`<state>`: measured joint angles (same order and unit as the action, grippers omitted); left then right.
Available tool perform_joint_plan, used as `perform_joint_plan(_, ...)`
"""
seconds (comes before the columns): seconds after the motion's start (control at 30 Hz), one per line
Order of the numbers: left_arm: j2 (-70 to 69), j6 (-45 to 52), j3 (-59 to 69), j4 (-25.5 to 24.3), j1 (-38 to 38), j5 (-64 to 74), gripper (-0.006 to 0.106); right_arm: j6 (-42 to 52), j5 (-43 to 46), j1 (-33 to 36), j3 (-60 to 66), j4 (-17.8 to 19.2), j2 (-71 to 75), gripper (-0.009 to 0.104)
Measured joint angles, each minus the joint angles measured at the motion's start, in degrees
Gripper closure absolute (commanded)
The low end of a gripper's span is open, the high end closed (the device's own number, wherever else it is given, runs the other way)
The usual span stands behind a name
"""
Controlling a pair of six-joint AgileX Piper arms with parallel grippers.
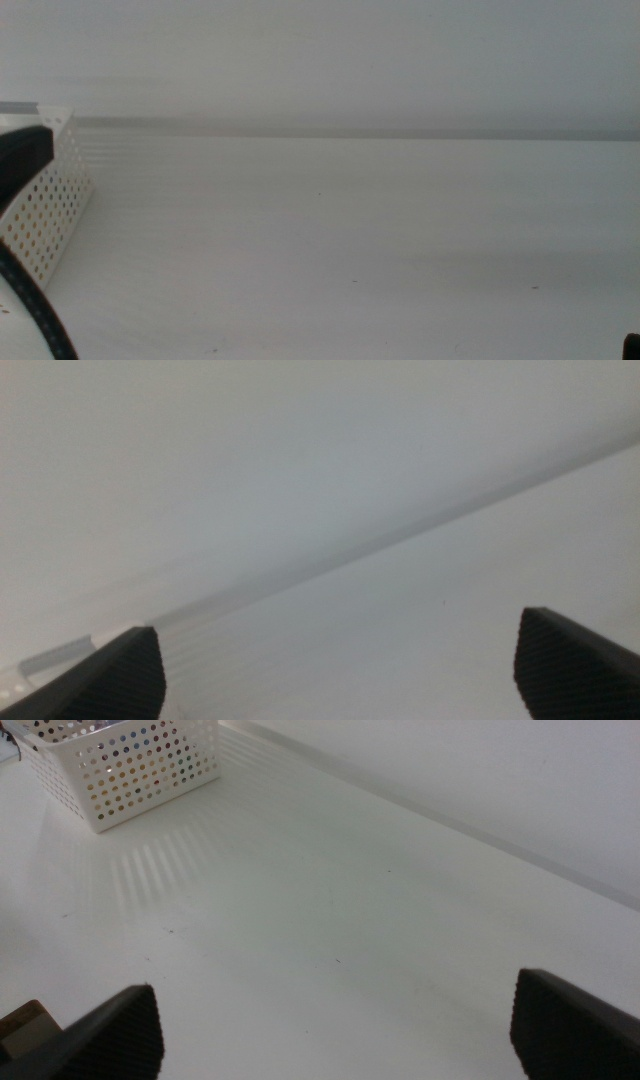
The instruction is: Use arms to grab the bottles and put them into the dustbin to the left of the table.
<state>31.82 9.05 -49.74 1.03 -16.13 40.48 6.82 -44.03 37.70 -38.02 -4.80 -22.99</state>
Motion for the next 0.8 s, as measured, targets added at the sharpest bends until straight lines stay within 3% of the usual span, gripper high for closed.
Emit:
perform_joint_plan(0.47,0.0,-4.8,0.0,3.2,0.0,-5.7,0.007,0.0,0.0,0.0,0.0,0.0,0.0,0.003)
perform_joint_plan(0.7,0.0,-4.9,0.1,3.3,0.0,-7.1,0.007,0.0,0.0,0.0,0.0,0.0,0.0,0.003)
perform_joint_plan(0.8,-0.7,-5.0,0.2,1.2,0.3,-7.1,0.007,0.0,0.0,0.0,0.0,0.1,0.0,0.003)
